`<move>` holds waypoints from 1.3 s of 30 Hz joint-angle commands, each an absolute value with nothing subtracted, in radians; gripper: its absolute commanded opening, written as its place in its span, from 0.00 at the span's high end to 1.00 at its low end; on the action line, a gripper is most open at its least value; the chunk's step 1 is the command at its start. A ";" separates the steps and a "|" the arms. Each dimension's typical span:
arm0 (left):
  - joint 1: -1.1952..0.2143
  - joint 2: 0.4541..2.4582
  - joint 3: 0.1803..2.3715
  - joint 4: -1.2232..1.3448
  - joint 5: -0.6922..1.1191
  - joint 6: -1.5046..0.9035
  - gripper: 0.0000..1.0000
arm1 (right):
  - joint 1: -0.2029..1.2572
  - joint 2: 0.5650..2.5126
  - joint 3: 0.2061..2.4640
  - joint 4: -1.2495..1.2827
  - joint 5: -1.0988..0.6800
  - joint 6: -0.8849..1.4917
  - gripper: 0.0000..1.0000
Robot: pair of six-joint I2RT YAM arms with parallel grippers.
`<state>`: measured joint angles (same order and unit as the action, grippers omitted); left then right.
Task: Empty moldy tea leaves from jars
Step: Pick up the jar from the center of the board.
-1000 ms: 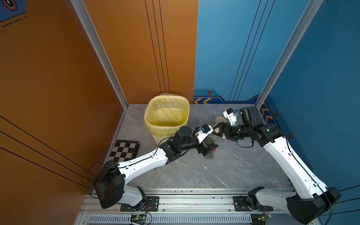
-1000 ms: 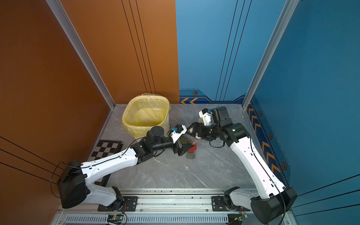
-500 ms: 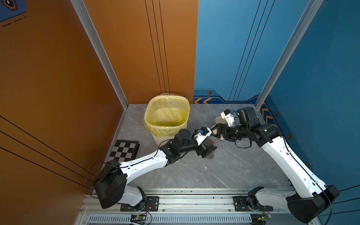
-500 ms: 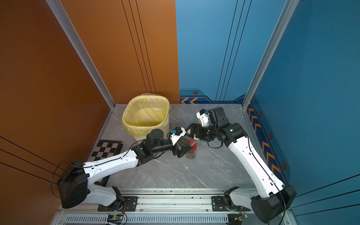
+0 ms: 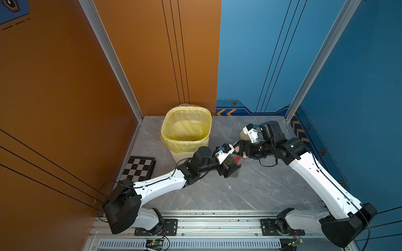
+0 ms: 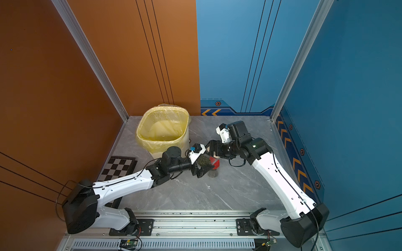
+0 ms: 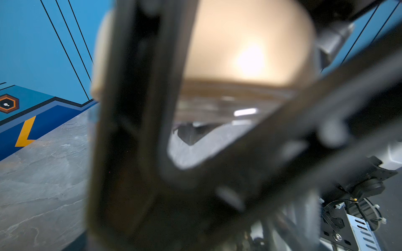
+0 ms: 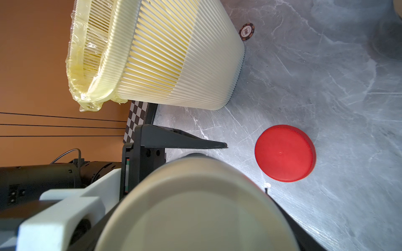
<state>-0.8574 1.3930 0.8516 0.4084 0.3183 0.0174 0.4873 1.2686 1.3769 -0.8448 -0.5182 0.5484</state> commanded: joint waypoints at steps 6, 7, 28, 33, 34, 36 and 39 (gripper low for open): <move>-0.839 1.362 0.841 0.448 0.314 -0.005 0.09 | 0.503 1.270 1.380 -0.805 -0.514 0.549 0.56; -0.838 1.363 0.841 0.448 0.316 -0.007 0.09 | 0.502 1.272 1.379 -0.805 -0.514 0.549 0.57; -0.824 1.363 0.845 0.447 0.339 -0.035 0.07 | 0.502 1.275 1.374 -0.828 -0.460 0.511 0.58; -0.818 1.375 0.851 0.447 0.367 -0.047 0.22 | 0.502 1.275 1.378 -0.831 -0.462 0.510 0.58; -0.816 1.377 0.853 0.447 0.378 -0.051 0.28 | 0.502 1.276 1.378 -0.831 -0.461 0.509 0.58; -0.812 1.381 0.859 0.447 0.390 -0.060 0.35 | 0.502 1.278 1.376 -0.833 -0.463 0.508 0.57; -0.810 1.382 0.859 0.446 0.399 -0.060 0.44 | 0.502 1.281 1.379 -0.833 -0.468 0.507 0.57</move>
<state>-0.8322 1.3930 0.8513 0.4156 0.3573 -0.0242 0.5003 1.2819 1.3750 -0.8299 -0.4625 0.5362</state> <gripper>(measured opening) 0.886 0.871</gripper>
